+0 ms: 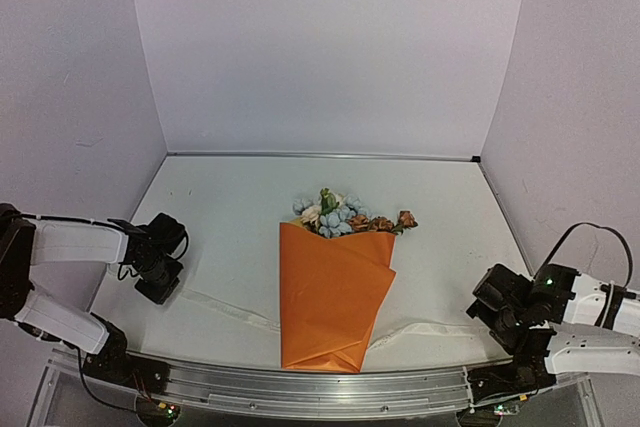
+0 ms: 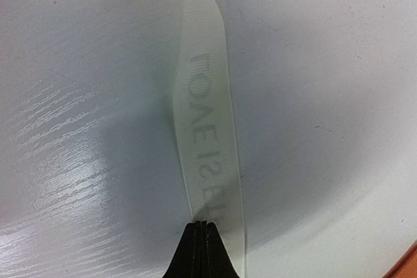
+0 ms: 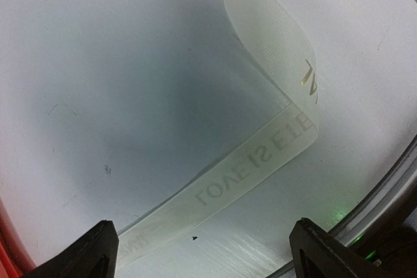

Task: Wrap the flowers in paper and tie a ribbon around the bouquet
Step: Pick up the right side of the ribbon from the center of the board.

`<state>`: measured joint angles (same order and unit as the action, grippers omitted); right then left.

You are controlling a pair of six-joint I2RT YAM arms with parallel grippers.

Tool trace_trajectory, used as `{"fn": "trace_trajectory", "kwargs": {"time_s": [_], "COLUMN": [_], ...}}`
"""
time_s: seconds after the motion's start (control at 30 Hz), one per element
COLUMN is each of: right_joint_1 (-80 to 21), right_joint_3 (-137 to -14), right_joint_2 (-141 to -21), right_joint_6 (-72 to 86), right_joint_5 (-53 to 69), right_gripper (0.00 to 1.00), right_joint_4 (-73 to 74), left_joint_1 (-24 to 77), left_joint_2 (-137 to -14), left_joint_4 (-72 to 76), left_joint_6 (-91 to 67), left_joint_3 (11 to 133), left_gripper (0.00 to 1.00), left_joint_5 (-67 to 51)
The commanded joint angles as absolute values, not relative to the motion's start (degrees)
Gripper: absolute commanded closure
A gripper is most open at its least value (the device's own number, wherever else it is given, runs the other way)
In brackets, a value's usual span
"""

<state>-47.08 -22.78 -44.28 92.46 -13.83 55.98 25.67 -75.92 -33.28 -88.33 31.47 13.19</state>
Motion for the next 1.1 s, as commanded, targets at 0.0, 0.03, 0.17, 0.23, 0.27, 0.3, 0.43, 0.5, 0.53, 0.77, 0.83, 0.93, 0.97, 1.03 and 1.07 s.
{"fn": "trace_trajectory", "kwargs": {"time_s": [0.0, 0.03, 0.17, 0.23, 0.27, 0.3, 0.43, 0.5, 0.53, 0.77, 0.83, 0.93, 0.97, 1.03, 1.07], "right_joint_1": [-45.4, -45.1, -42.9, -41.4, -40.8, -40.4, -39.0, -38.5, -38.4, -37.3, -36.6, -35.6, -35.1, -34.0, -33.5], "right_joint_3": [-20.7, -20.9, -21.3, -20.9, -20.4, -19.8, -17.3, -16.3, -16.0, -17.1, -18.3, -20.2, -20.8, -22.1, -22.9], "right_joint_2": [-46.2, -47.0, -51.7, -53.9, -54.6, -55.2, -57.1, -57.6, -57.8, -60.5, -61.5, -62.9, -63.4, -64.4, -64.8], "right_joint_6": [97.6, 97.6, 97.0, 96.2, 95.9, 95.5, 95.1, 95.0, 94.8, 92.1, 90.2, 87.7, 86.9, 85.1, 84.0], "right_joint_5": [-15.4, -15.5, -14.3, -13.0, -12.7, -12.7, -13.1, -13.1, -13.3, -15.5, -16.0, -16.3, -16.3, -16.3, -16.3], "right_gripper": [0.12, 0.13, 0.15, 0.15, 0.17, 0.18, 0.33, 0.42, 0.47, 0.85, 0.95, 1.0, 1.0, 1.0, 1.0], "right_joint_4": [59.8, 59.7, 57.8, 55.4, 54.0, 52.7, 48.3, 47.0, 46.5, 45.9, 45.9, 45.9, 45.9, 45.8, 45.8], "left_joint_1": [25.2, 25.2, 25.2, 25.2, 25.2, 25.2, 25.2, 25.2, 25.2, 25.2, 25.2, 25.1, 24.9, 24.3, 23.7], "left_joint_2": [-78.1, -78.2, -78.0, -77.8, -77.7, -77.6, -77.4, -77.3, -77.3, -76.6, -76.4, -75.9, -75.9, -75.9, -75.9], "left_joint_4": [-33.4, -33.5, -33.5, -33.6, -33.7, -33.7, -33.6, -33.4, -33.4, -31.2, -30.6, -30.0, -29.9, -29.1, -28.6], "left_joint_6": [-85.5, -85.3, -84.6, -84.2, -84.0, -83.7, -83.3, -83.0, -83.0, -79.6, -78.0, -75.5, -74.9, -73.5, -72.7], "left_joint_3": [31.8, 32.0, 32.8, 33.3, 33.5, 33.6, 33.7, 33.7, 33.7, 33.9, 34.4, 35.4, 35.8, 36.1, 36.1], "left_gripper": [1.0, 1.0, 1.0, 1.0, 1.0, 1.0, 1.0, 1.0, 1.0, 1.0, 1.0, 1.0, 1.0, 1.0, 1.0], "left_joint_5": [11.3, 11.5, 12.0, 12.4, 12.5, 12.7, 13.3, 13.4, 13.5, 14.8, 15.9, 17.4, 17.7, 18.0, 18.0]}}
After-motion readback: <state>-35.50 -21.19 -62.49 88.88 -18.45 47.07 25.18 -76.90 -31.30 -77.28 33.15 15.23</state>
